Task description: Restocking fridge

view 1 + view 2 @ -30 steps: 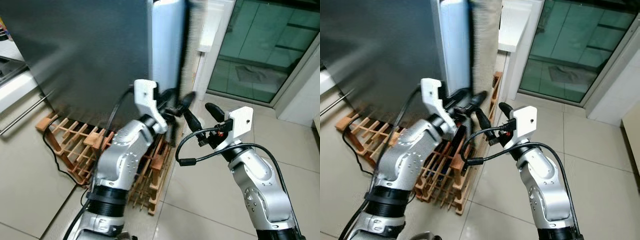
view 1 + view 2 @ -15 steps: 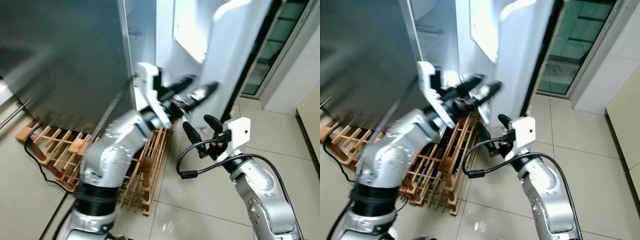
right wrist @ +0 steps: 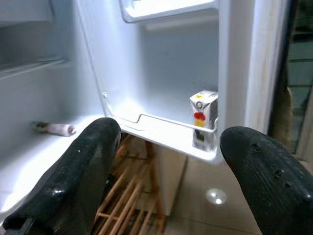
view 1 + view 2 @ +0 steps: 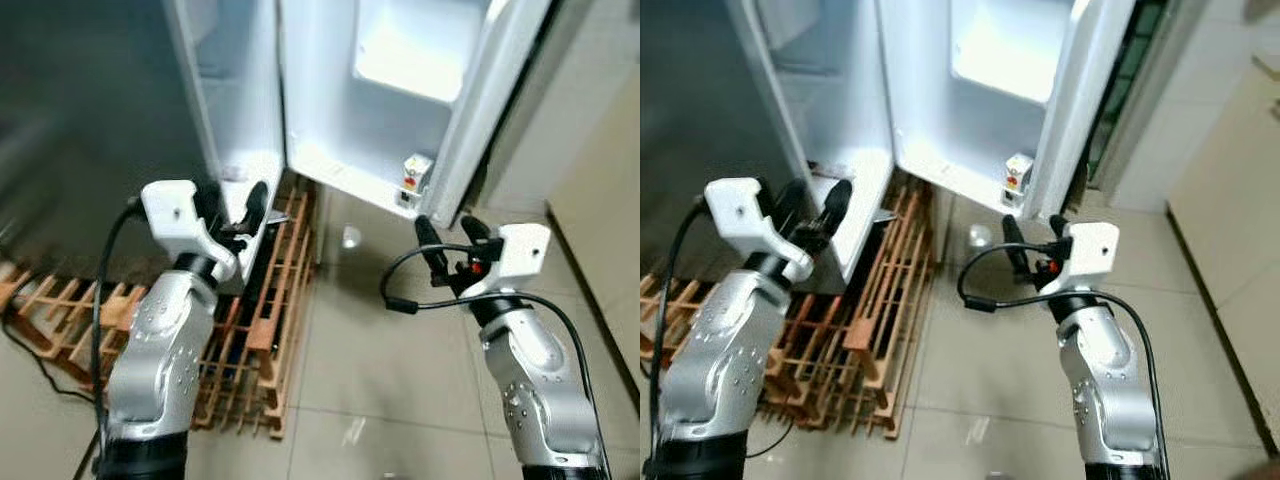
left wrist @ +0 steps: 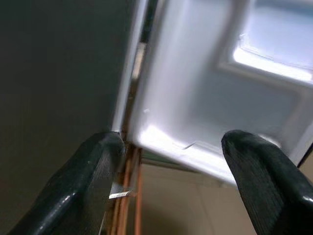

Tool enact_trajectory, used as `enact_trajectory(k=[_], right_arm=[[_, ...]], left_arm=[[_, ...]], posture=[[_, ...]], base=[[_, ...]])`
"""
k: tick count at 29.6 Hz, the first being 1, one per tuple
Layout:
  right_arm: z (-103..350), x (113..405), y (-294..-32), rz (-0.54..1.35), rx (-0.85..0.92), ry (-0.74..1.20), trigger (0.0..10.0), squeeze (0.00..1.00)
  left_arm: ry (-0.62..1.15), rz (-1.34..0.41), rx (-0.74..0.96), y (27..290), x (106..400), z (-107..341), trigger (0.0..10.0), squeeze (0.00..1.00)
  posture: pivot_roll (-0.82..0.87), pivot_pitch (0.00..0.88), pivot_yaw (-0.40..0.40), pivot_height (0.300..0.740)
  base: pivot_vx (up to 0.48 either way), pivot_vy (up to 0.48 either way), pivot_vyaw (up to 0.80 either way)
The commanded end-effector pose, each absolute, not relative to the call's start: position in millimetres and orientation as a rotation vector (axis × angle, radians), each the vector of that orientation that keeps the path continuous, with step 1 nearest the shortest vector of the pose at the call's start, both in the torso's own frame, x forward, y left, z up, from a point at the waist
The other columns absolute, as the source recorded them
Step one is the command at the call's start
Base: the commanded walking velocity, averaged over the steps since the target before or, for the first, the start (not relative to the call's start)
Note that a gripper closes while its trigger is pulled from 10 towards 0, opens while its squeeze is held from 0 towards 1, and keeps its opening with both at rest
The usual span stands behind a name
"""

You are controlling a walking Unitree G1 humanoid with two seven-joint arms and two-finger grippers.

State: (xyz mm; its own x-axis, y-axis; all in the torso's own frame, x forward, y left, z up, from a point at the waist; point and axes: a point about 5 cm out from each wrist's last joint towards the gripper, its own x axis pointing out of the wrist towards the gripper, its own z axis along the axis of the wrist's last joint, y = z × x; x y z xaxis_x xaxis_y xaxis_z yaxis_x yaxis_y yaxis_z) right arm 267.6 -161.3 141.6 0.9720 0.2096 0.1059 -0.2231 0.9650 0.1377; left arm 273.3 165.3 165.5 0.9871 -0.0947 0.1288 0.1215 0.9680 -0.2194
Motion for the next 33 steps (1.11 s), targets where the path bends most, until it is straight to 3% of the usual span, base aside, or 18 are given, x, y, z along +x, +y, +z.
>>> enact_trajectory(k=[1, 11, 26, 33], right_arm=[[138.5, 267.8, -158.3, 0.226, 0.141, -0.081, 10.0, 0.00], [141.2, 274.6, -156.1, 0.239, 0.123, -0.106, 10.0, 0.00], [142.4, 278.8, -153.3, 0.253, 0.115, -0.119, 10.0, 0.00], [140.9, 287.0, -149.5, 0.237, 0.154, -0.116, 10.0, 0.00]], left_arm=[[-0.156, -0.056, -0.212, 177.5, 268.1, 170.2, 10.0, 0.00], [-0.187, -0.068, -0.193, 171.8, 266.0, 173.5, 10.0, 0.00], [-0.181, -0.076, -0.197, 167.9, 269.9, 169.8, 10.0, 0.00], [-0.164, -0.045, -0.122, 162.0, 280.2, 165.1, 10.0, 0.00]], posture=[[-0.07, 0.000, -0.017, 0.740], [-0.06, 0.000, -0.019, 0.740], [-0.07, 0.000, -0.015, 0.740], [-0.06, 0.000, -0.023, 0.740]], base=[[0.000, 0.000, 0.54], [-0.024, 0.385, 0.57], [0.000, 0.000, 0.51], [0.000, 0.000, 0.50]])
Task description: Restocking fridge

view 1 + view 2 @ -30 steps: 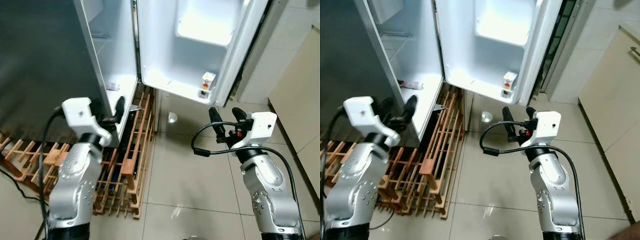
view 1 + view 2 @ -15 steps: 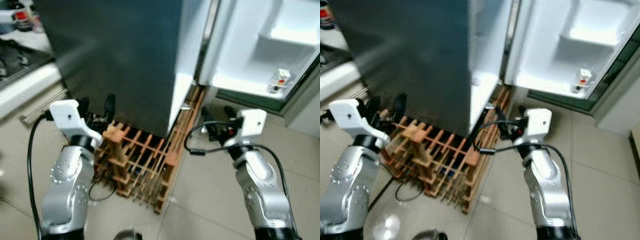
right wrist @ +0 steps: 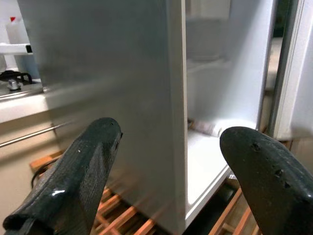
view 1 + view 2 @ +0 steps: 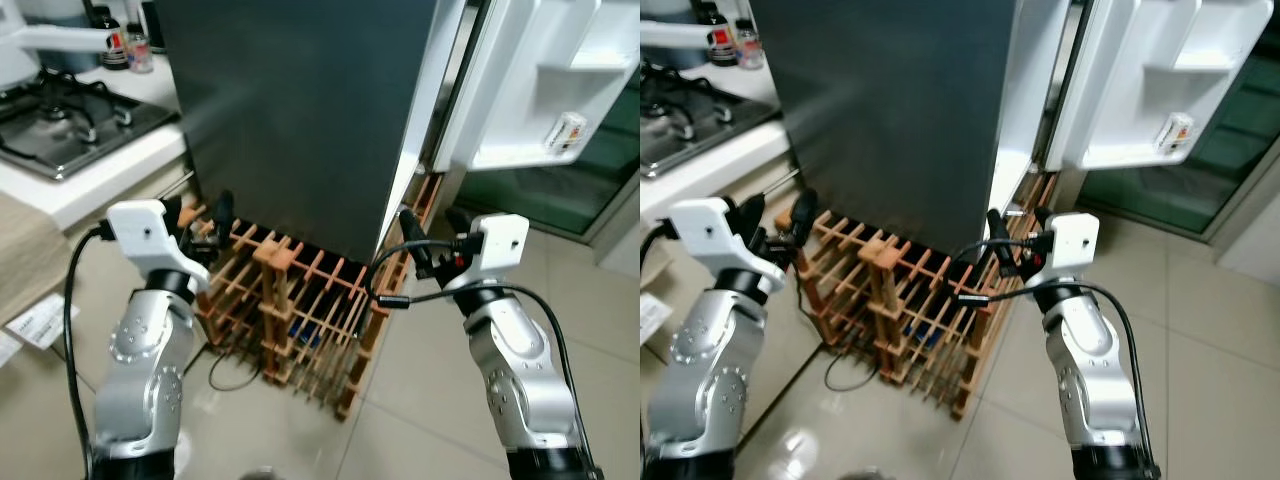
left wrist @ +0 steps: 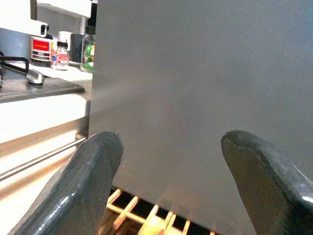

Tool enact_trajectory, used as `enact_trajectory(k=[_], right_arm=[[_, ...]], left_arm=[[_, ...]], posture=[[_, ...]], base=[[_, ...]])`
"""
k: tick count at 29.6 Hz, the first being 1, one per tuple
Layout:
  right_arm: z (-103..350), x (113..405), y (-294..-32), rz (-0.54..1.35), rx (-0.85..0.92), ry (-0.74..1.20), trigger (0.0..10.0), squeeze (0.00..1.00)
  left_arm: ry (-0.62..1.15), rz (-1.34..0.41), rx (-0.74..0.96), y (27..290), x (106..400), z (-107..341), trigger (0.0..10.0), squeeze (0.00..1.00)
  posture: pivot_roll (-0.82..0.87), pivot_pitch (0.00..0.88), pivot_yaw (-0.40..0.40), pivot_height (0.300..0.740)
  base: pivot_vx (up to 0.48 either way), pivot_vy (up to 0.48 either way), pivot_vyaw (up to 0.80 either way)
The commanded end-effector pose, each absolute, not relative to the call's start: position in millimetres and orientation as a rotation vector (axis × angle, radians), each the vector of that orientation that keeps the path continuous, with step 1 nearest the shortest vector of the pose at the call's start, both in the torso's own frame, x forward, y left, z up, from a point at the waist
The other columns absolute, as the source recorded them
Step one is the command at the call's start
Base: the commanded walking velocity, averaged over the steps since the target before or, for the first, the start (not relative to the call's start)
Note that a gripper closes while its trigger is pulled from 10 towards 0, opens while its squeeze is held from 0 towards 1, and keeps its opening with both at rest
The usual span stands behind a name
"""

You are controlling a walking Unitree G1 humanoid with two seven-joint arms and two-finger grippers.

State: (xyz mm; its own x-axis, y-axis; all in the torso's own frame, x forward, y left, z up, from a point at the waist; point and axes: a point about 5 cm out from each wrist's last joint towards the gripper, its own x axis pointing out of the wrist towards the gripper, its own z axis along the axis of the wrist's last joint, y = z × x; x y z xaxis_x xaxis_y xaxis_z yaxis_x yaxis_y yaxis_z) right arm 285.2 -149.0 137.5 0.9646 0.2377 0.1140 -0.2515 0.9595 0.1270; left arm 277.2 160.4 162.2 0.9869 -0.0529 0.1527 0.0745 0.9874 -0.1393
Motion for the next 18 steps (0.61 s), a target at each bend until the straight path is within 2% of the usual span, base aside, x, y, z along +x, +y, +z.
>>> enact_trajectory(k=[1, 6, 13, 17, 18], right_arm=[[140.9, 287.5, -148.9, 0.236, 0.157, -0.116, 10.0, 0.00], [140.5, 289.5, -148.6, 0.215, 0.147, -0.114, 10.0, 0.00], [135.8, 293.4, -159.3, 0.129, 0.119, -0.109, 10.0, 0.00], [136.6, 296.3, -156.9, 0.138, 0.115, -0.108, 10.0, 0.00], [136.9, 297.2, -156.5, 0.144, 0.110, -0.108, 10.0, 0.00]], left_arm=[[-0.164, -0.036, -0.115, 162.5, 281.3, 165.3, 10.0, 0.00], [-0.151, 0.013, -0.099, 166.9, 281.6, 162.1, 10.0, 0.00], [-0.081, 0.182, -0.007, 180.1, 284.8, 147.8, 10.0, 0.00], [-0.076, 0.169, 0.005, 176.7, 285.0, 147.7, 10.0, 0.00], [-0.074, 0.165, 0.006, 175.4, 284.6, 147.1, 10.0, 0.00]], posture=[[-0.07, 0.000, -0.023, 0.740], [-0.07, 0.000, -0.024, 0.740], [-0.08, 0.000, -0.028, 0.740], [-0.07, 0.000, -0.038, 0.740], [-0.06, 0.000, -0.041, 0.740]], base=[[0.000, -0.480, 0.49], [0.000, -0.480, 0.46], [0.000, -0.480, 0.45], [0.000, -0.480, 0.44], [0.000, 0.000, 0.44]])
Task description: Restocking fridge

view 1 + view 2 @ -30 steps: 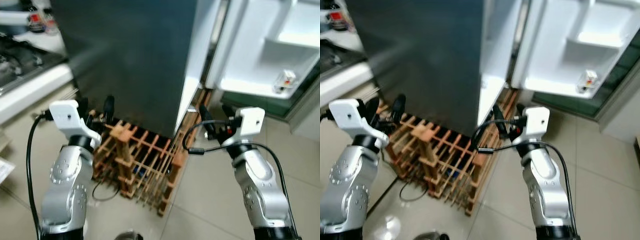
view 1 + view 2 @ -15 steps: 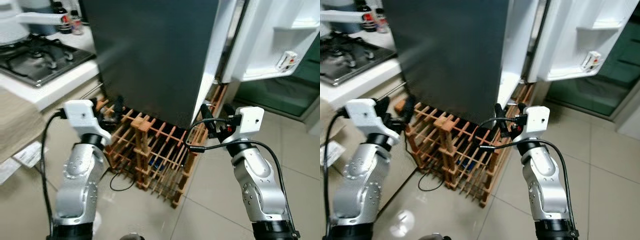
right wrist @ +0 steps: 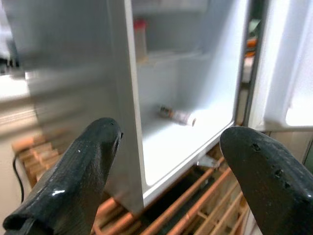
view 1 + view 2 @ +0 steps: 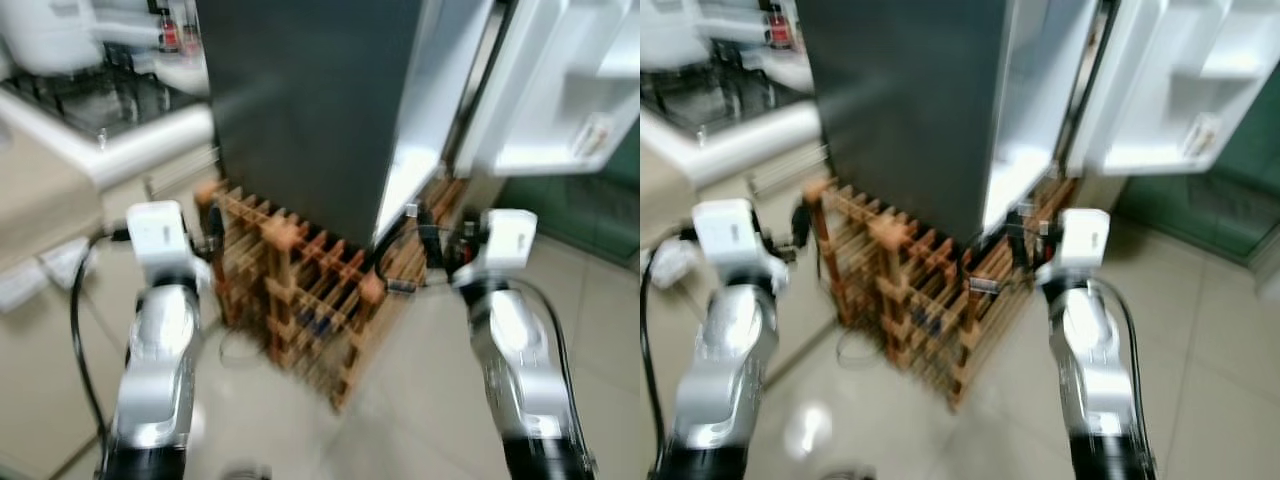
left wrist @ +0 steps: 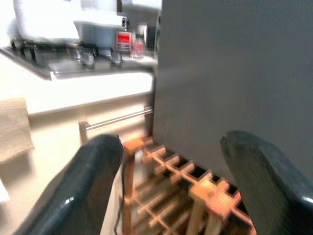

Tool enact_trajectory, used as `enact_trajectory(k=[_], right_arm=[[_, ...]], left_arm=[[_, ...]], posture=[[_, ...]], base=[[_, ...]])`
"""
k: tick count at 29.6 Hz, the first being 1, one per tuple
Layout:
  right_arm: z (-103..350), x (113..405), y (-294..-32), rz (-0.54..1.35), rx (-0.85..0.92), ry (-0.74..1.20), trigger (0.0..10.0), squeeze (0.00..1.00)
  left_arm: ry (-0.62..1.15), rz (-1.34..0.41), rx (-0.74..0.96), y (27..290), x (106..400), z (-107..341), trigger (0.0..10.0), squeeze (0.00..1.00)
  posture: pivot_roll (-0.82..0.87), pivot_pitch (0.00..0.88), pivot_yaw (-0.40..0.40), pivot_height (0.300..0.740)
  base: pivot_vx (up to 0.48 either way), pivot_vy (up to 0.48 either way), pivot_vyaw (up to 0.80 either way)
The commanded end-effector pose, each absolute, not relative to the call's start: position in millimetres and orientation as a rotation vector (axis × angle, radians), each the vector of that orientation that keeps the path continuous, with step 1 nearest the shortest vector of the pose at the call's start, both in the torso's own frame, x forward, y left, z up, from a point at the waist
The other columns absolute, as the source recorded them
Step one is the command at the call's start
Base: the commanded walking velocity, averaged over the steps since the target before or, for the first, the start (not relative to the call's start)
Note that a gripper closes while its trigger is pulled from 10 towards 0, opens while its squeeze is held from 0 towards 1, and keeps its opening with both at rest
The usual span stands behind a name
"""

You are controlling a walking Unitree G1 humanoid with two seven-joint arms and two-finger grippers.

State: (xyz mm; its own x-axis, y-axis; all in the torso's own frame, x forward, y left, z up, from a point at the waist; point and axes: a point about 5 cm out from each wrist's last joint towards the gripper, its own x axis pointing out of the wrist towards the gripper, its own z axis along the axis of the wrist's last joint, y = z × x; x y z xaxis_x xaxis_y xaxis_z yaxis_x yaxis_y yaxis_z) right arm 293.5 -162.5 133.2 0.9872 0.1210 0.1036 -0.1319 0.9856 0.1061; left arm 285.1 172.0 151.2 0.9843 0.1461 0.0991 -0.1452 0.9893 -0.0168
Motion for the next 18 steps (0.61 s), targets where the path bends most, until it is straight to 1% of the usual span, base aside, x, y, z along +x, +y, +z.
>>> enact_trajectory(k=[1, 7, 8, 11, 18], right_arm=[[137.4, 298.6, -156.7, 0.150, 0.104, -0.108, 10.0, 0.00], [136.9, 302.8, -158.6, 0.145, 0.102, -0.114, 10.0, 0.00], [136.9, 305.9, -155.7, 0.149, 0.109, -0.119, 10.0, 0.00], [138.4, 308.5, -150.5, 0.161, 0.116, -0.128, 10.0, 0.00], [138.4, 309.0, -147.3, 0.169, 0.127, -0.136, 10.0, 0.00]], left_arm=[[-0.073, 0.150, 0.003, 173.1, 284.5, 147.0, 10.0, 0.00], [-0.102, 0.104, 0.009, 168.0, 290.3, 152.0, 10.0, 0.00], [-0.132, 0.111, 0.020, 171.2, 295.8, 159.5, 10.0, 0.00], [-0.155, 0.111, 0.013, 174.7, 298.1, 166.4, 10.0, 0.00], [-0.104, 0.119, -0.013, 176.6, 297.9, 157.9, 10.0, 0.00]], posture=[[-0.06, 0.000, -0.046, 0.740], [-0.04, 0.000, -0.053, 0.740], [-0.02, 0.000, -0.047, 0.740], [-0.02, 0.000, -0.039, 0.740], [-0.03, 0.000, -0.032, 0.740]], base=[[0.000, 0.000, 0.44], [0.000, 0.000, 0.44], [0.000, 0.000, 0.43], [0.000, 0.000, 0.44], [0.000, 0.000, 0.44]])
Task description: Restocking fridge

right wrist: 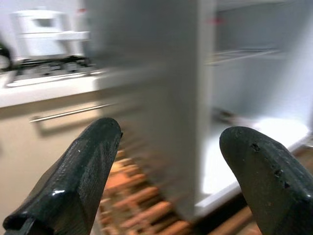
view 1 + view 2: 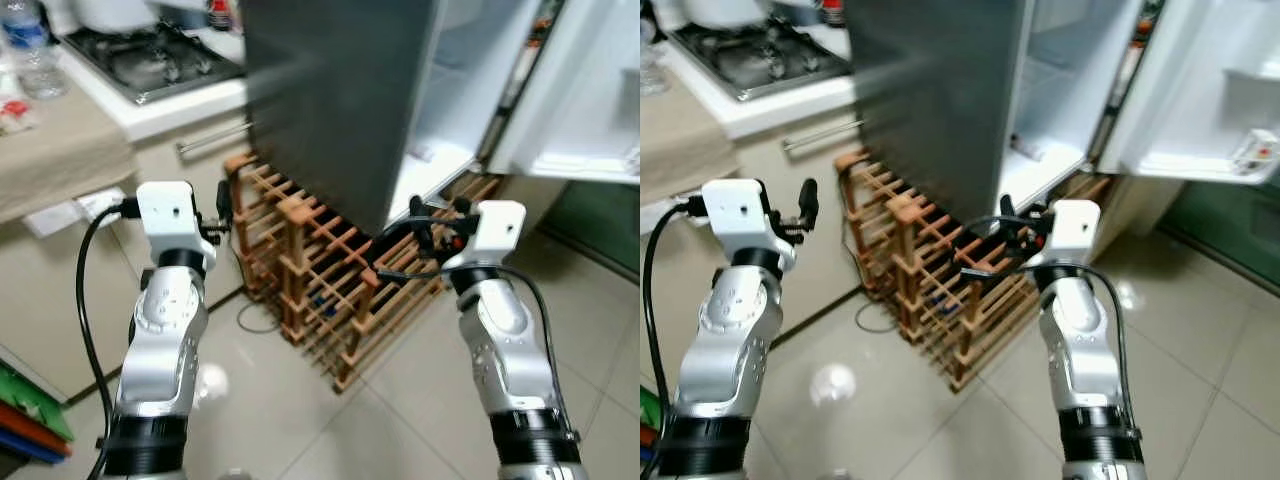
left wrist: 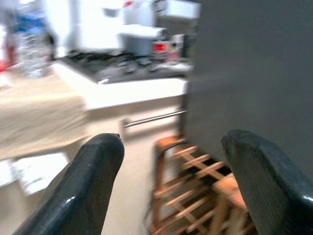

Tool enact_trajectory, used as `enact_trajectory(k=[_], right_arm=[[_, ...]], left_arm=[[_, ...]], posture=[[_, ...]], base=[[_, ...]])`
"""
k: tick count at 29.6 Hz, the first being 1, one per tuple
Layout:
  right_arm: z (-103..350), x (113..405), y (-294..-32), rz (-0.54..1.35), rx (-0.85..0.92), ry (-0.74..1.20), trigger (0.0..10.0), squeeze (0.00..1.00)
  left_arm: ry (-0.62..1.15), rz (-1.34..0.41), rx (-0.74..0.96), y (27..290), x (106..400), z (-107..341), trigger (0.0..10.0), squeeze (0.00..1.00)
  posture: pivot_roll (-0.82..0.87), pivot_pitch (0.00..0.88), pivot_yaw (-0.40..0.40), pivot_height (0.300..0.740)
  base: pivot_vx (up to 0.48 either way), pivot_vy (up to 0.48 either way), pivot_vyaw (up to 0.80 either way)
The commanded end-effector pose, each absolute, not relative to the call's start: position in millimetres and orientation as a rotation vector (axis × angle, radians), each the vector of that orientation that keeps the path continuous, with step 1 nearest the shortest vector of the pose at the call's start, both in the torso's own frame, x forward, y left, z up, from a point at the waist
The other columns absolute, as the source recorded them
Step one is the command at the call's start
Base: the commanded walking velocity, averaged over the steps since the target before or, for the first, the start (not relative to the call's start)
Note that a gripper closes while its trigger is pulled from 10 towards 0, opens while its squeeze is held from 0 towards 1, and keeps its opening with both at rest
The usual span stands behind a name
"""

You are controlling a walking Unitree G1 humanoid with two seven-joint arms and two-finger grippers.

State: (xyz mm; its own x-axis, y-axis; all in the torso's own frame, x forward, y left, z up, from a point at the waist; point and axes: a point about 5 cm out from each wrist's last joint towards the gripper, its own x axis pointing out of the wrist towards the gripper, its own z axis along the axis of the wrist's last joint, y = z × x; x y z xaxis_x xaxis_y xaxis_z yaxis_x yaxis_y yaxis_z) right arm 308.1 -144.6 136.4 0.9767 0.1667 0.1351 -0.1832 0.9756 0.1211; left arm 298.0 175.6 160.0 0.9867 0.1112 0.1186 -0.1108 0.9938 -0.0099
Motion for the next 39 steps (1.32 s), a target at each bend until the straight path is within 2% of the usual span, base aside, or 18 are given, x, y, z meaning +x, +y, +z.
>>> enact_trajectory(k=[1, 11, 16, 24, 29, 39], right_arm=[[137.7, 308.6, -147.7, 0.168, 0.127, -0.136, 10.0, 0.00], [136.8, 306.3, -147.0, 0.174, 0.117, -0.149, 10.0, 0.00], [136.5, 304.5, -145.2, 0.189, 0.106, -0.150, 10.0, 0.00], [135.3, 303.5, -145.0, 0.205, 0.097, -0.143, 10.0, 0.00], [136.5, 304.1, -145.3, 0.211, 0.093, -0.143, 10.0, 0.00], [132.2, 302.8, -137.8, 0.235, 0.096, -0.106, 10.0, 0.00]], left_arm=[[-0.096, 0.130, -0.033, 177.6, 298.4, 156.7, 10.0, 0.00], [-0.186, 0.036, -0.015, 161.6, 303.7, 171.1, 10.0, 0.00], [-0.186, 0.086, -0.034, 168.2, 303.4, 171.7, 10.0, 0.00], [-0.230, 0.042, -0.017, 156.9, 302.1, 177.7, 10.0, 0.00], [-0.193, 0.014, 0.015, 148.8, 306.4, 174.2, 10.0, 0.00], [-0.226, 0.026, -0.016, 150.6, 305.5, 182.6, 10.0, 0.00]], posture=[[-0.03, 0.000, -0.030, 0.740], [-0.05, 0.000, -0.018, 0.740], [-0.06, 0.000, -0.013, 0.740], [-0.06, 0.000, -0.023, 0.740], [-0.06, 0.000, -0.031, 0.740], [-0.04, 0.000, -0.033, 0.740]], base=[[0.000, 0.000, 0.44], [0.000, 0.000, 0.44], [0.447, 0.049, 0.44], [0.390, 0.276, 0.44], [0.000, 0.000, 0.44], [0.052, -0.080, 0.23]])
